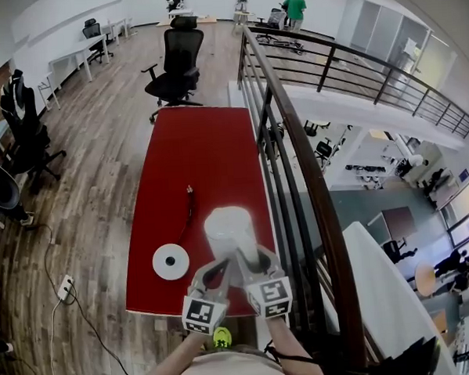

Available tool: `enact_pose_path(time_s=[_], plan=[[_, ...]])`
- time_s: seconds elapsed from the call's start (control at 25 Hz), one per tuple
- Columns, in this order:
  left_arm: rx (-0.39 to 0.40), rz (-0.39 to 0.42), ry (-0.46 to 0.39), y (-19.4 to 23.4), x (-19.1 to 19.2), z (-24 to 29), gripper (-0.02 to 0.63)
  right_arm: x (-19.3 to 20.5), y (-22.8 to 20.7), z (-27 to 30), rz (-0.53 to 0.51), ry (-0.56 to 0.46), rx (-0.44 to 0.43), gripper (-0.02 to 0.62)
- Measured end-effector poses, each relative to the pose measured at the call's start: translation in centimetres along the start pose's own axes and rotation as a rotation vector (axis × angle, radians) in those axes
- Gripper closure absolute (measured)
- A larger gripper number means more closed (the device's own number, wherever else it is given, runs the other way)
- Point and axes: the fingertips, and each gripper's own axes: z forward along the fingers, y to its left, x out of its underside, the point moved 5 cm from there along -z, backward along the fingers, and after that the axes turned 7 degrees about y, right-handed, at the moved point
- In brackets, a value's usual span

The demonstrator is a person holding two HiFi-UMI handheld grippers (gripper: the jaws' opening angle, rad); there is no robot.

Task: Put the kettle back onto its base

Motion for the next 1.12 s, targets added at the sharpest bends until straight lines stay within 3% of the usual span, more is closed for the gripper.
enact_pose_path(time_s=[0.72,1.12], plan=[[-0.059,0.008,-0.020,1.4,-1.9,-1.2,0.614,-2.5,1.9,0.8,-0.019,-0.016,-0.063,0.471],[-0.095,-0.006,-0.006,4.4,-1.4,-2.7,0.614,-3.6,4.7,3.2,-0.028,-0.022,-0.109,0.471]])
